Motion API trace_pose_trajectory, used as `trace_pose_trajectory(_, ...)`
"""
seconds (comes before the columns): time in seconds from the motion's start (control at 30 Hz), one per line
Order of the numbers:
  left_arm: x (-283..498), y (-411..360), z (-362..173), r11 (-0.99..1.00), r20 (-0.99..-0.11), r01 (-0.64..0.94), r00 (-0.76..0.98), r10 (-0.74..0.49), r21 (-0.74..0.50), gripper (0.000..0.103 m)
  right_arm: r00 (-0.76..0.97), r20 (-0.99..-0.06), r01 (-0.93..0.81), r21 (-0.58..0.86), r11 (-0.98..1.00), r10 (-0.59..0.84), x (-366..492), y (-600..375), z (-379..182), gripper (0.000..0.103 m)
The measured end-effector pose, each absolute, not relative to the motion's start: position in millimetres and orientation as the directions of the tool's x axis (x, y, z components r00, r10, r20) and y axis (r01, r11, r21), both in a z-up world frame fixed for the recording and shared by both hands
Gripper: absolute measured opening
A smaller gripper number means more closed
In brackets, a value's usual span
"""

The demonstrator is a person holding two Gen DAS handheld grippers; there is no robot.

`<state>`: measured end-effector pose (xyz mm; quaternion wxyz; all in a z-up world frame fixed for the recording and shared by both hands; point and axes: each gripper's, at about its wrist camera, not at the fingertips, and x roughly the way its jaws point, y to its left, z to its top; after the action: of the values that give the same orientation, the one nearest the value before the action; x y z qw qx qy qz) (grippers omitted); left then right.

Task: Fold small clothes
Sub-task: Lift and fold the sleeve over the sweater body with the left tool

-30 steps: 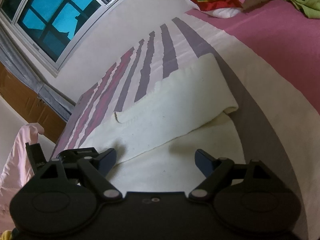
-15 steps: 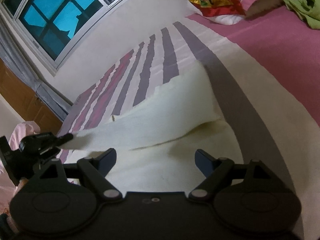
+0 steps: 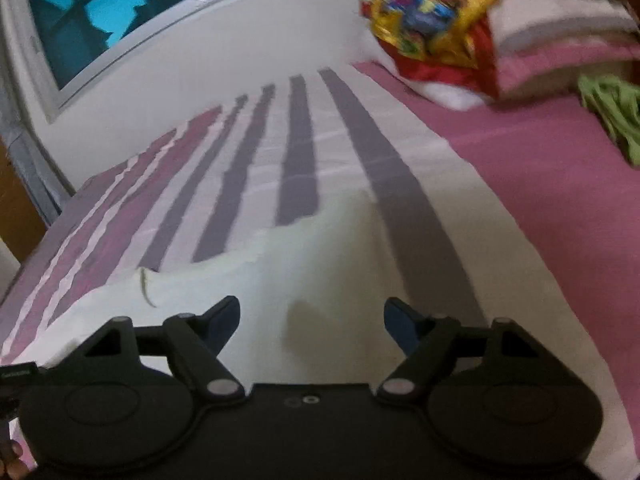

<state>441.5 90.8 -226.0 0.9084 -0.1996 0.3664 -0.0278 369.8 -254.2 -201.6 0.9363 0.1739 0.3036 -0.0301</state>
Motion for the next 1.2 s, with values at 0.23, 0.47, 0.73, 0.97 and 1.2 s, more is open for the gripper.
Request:
trace_pose_trajectory(0.23,434.7,81.3,-230.2,0.919,-0.649,-0.087,0.734,-0.202,-0.384,0.005,0.780,-0.621,0.148,0.292,0.945,0.070,343.2,-264.2,-219.4,0.064)
trace_pose_trajectory(0.47,434.9,79.8,-228.8,0.916,-0.650,-0.091,0.731,-0.205,-0.390,0.005,0.739,-0.672,0.139,0.199,0.970,0.032,375.5,-254.1,-227.7,0.035)
trace_pose_trajectory(0.73,434.7,57.8,-232.4,0.924,-0.649,-0.035,0.722,-0.241,-0.382,0.005,0.746,-0.666,0.213,0.203,0.956,-0.024,366.3,-294.7,-231.0,0.007)
trace_pose_trajectory(0.97,422.6,79.3,-216.9,0.912,-0.653,-0.061,0.717,-0.244,-0.407,0.005,0.799,-0.594,0.256,0.195,0.947,-0.094,351.7,-300.0,-210.1,0.017)
trace_pose_trajectory(1.2,402.4,94.6,-198.9,0.909,-0.624,-0.069,0.748,-0.225,-0.411,0.005,0.792,-0.610,0.113,0.211,0.971,0.040,372.1,-259.2,-213.4,0.023)
